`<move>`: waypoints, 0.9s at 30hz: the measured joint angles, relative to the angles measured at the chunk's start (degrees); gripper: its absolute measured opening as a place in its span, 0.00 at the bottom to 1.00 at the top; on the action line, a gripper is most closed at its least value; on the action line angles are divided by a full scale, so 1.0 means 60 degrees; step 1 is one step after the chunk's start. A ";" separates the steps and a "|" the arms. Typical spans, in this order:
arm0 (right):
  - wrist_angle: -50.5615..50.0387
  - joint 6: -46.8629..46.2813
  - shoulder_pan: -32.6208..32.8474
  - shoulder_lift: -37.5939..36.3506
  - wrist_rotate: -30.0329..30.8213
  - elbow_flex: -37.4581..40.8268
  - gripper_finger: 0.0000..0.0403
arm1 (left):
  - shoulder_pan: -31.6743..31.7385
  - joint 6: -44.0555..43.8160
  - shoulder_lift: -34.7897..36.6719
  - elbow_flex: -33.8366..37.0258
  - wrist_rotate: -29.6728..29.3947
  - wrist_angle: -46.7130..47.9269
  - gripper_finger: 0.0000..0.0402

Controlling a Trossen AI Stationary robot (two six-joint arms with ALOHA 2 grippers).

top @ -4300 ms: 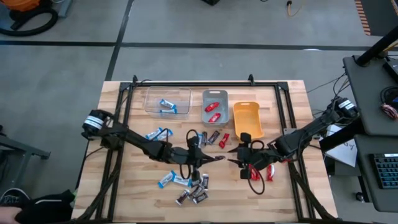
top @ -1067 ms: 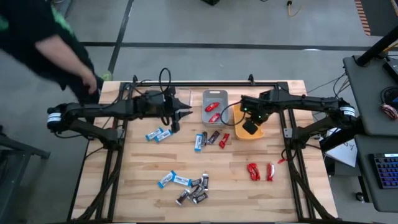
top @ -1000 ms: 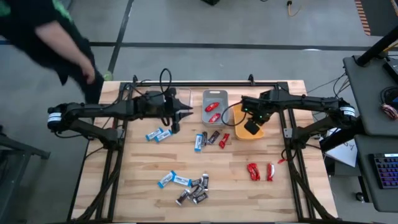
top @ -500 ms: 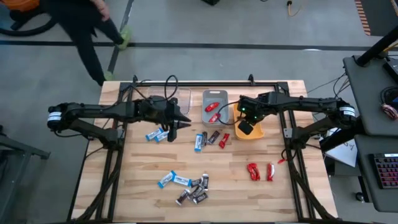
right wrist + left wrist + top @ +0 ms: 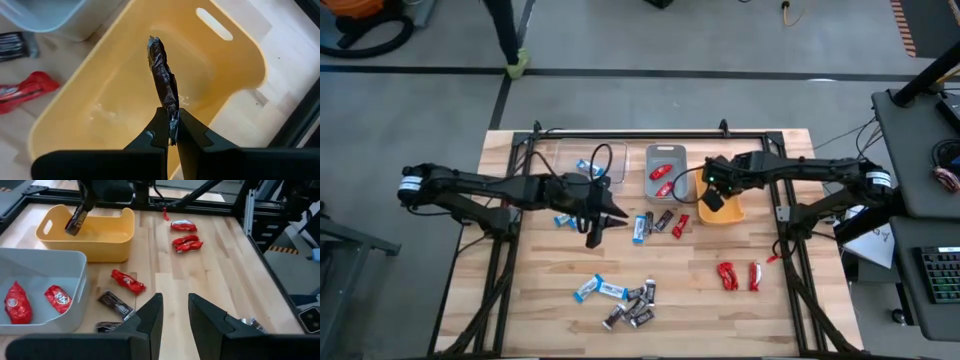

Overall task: Organize candy in baskets
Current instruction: Put the brown chocolate into the yellow bin

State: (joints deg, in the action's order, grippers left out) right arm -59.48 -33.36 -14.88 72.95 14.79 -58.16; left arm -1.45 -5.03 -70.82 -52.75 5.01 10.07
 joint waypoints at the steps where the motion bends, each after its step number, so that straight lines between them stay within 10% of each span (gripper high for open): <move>1: 0.0135 -0.0036 -0.0001 0.0000 0.0041 0.0110 0.03 | 0.0000 0.0048 -0.0032 0.0000 -0.0012 0.0009 0.19; 27: 0.0827 -0.0030 -0.0003 0.0000 0.0004 0.0828 0.05 | 0.0004 0.0688 0.0315 0.0851 -0.0006 0.2138 0.19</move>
State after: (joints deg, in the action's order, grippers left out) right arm -54.52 -33.54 -14.90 72.95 14.82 -53.19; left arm -1.43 -0.90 -68.93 -47.65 4.97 22.90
